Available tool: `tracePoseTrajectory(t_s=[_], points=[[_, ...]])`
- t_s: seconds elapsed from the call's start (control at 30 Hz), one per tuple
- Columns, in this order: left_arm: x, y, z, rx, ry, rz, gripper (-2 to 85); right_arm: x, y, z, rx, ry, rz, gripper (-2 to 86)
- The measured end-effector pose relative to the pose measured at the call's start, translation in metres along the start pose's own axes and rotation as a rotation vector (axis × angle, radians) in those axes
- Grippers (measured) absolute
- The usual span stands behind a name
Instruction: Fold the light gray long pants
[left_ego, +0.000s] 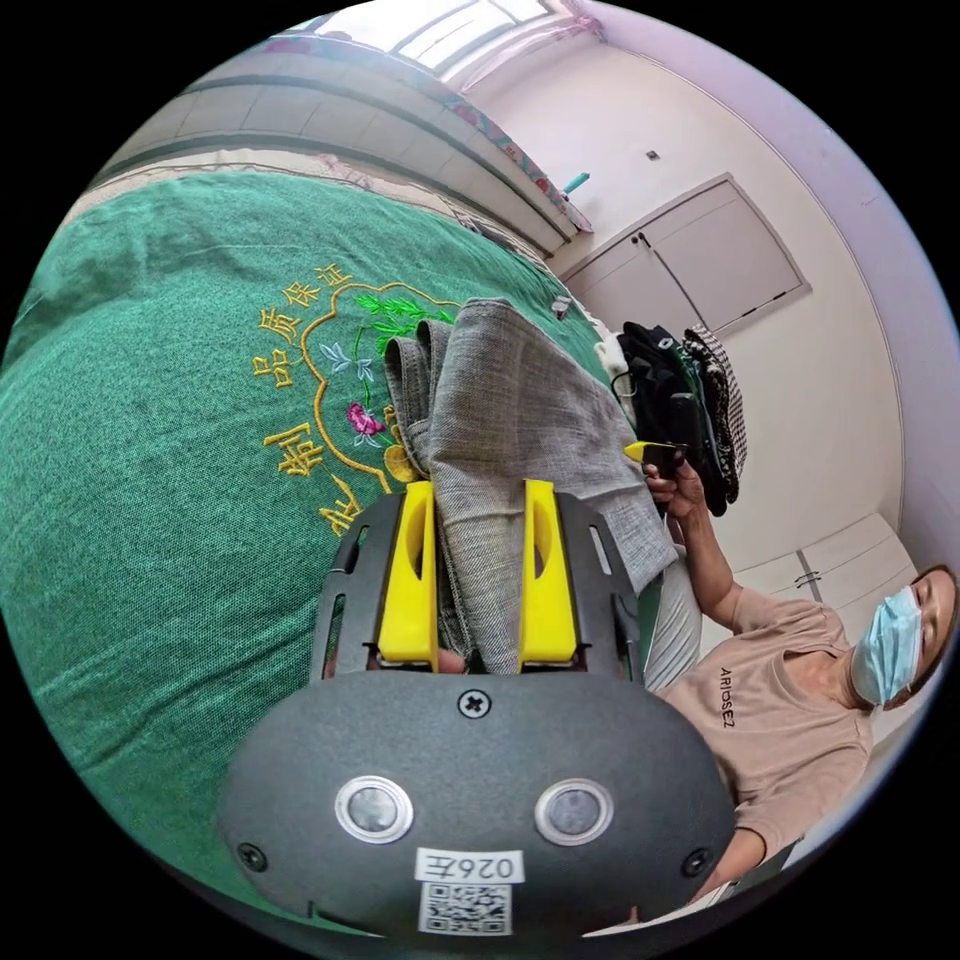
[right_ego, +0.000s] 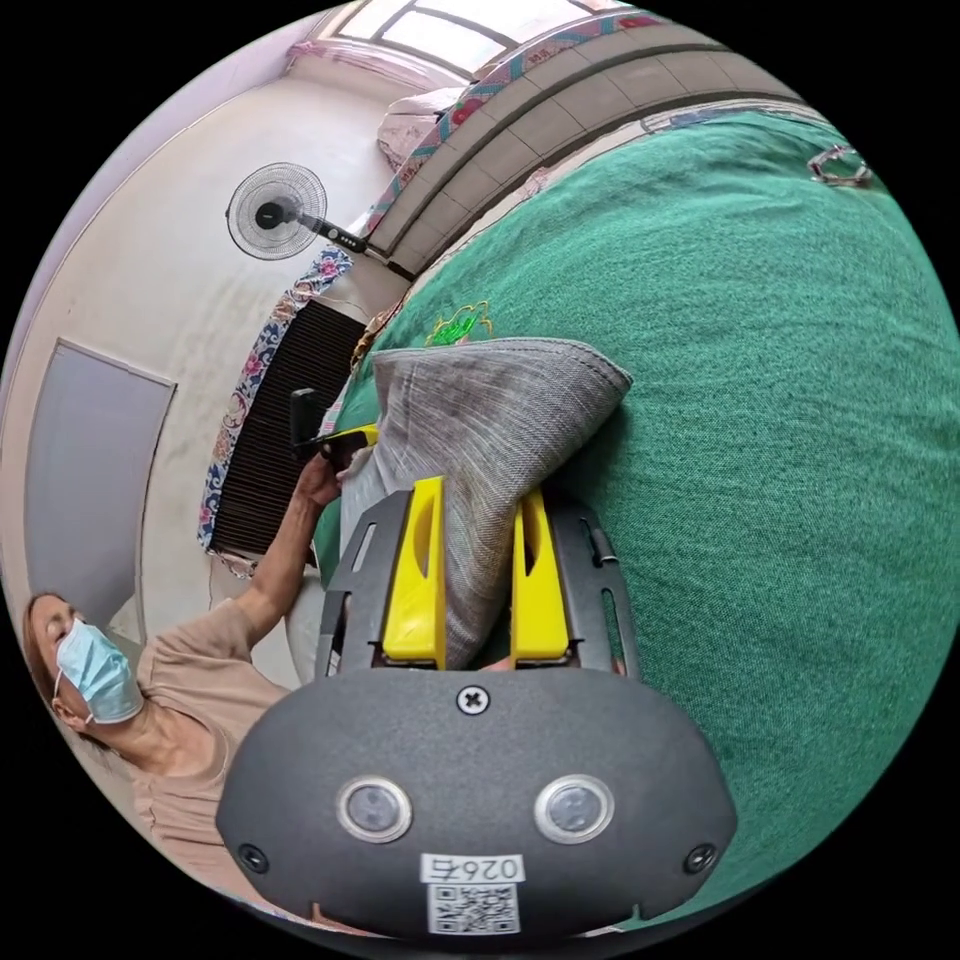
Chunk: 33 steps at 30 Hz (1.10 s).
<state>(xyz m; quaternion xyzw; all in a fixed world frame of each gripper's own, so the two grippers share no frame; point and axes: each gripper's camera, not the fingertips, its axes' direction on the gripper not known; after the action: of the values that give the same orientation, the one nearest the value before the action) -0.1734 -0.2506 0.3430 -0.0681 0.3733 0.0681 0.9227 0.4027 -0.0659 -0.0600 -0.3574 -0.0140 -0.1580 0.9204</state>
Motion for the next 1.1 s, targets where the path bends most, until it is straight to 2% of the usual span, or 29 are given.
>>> tracePoseTrajectory(t_s=[0.13, 0.3, 0.4, 0.5, 0.7, 0.77, 0.9, 1.1], points=[[0.003, 0.017, -0.011, 0.029, 0.005, -0.051, 12.9, -0.009, 0.007, 0.014, 0.019, -0.076, 0.029, 5.9], [0.001, 0.046, -0.029, 0.079, 0.070, -0.149, 8.6, -0.045, 0.010, 0.045, 0.013, 0.017, 0.019, 2.2], [0.020, 0.066, -0.045, 0.126, 0.031, -0.123, 6.9, -0.084, 0.012, 0.061, -0.003, 0.135, -0.024, 1.0], [0.057, 0.086, -0.064, 0.150, -0.091, -0.059, 5.8, -0.138, 0.023, 0.076, 0.029, 0.293, -0.114, 0.5], [0.148, 0.154, -0.133, 0.275, -0.190, 0.059, 5.0, -0.277, 0.066, 0.106, 0.124, 0.663, -0.401, 0.1], [0.198, 0.203, -0.180, 0.372, -0.282, 0.144, 4.9, -0.336, 0.085, 0.121, 0.185, 0.788, -0.524, 0.1], [0.257, 0.316, -0.252, 0.561, -0.462, 0.184, 4.9, -0.422, 0.103, 0.145, 0.276, 0.776, -0.659, 0.0], [0.285, 0.520, -0.350, 0.905, -0.668, -0.058, 4.9, -0.589, 0.094, 0.247, 0.183, 0.622, -0.993, 0.0]])
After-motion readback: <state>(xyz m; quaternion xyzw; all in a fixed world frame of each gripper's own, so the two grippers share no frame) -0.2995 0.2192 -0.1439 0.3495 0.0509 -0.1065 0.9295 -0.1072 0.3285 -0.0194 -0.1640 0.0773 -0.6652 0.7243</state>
